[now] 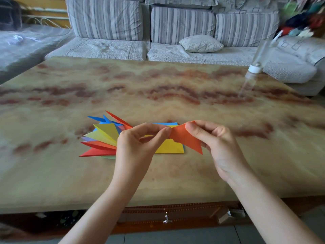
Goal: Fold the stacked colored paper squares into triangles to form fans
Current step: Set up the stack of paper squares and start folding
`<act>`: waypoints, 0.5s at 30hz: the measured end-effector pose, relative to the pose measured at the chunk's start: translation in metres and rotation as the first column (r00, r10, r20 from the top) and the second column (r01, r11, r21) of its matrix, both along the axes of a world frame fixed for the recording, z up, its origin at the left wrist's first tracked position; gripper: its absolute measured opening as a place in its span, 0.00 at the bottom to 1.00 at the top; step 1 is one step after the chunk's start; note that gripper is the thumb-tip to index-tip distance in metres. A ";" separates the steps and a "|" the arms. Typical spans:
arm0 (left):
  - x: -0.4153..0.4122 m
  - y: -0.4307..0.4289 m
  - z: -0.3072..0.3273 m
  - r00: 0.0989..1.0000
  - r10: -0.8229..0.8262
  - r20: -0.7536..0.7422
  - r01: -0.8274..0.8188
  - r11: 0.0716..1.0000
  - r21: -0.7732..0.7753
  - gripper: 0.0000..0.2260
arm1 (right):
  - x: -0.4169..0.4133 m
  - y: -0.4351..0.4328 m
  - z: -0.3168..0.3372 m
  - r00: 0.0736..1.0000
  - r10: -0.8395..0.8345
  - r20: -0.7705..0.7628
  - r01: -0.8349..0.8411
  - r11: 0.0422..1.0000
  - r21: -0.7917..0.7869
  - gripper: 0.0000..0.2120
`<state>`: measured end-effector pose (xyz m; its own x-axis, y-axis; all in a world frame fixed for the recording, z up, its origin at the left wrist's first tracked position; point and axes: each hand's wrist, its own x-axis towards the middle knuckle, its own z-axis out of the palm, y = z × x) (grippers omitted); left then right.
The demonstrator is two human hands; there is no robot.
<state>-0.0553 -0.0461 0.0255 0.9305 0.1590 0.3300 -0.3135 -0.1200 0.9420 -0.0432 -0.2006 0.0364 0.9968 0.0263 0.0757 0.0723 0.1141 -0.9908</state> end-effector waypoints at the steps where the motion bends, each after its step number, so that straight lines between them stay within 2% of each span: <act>1: 0.000 0.000 0.000 1.000 -0.006 -0.004 0.006 1.000 -0.007 0.08 | 0.000 0.000 0.000 1.000 0.001 0.004 -0.001 1.000 -0.001 0.06; 8: 0.005 0.003 -0.007 0.995 -0.036 -0.089 0.033 0.999 -0.034 0.08 | 0.002 0.001 -0.004 1.000 -0.012 0.018 0.013 0.999 -0.030 0.06; 15: 0.003 0.002 -0.004 0.997 -0.023 -0.068 0.022 1.000 -0.019 0.07 | 0.003 0.002 -0.006 0.998 0.011 0.062 -0.011 1.000 0.010 0.07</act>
<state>-0.0520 -0.0440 0.0211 0.9543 0.1430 0.2625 -0.2506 -0.0960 0.9633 -0.0404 -0.1991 0.0302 0.9898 0.0362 0.1377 0.1322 0.1251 -0.9833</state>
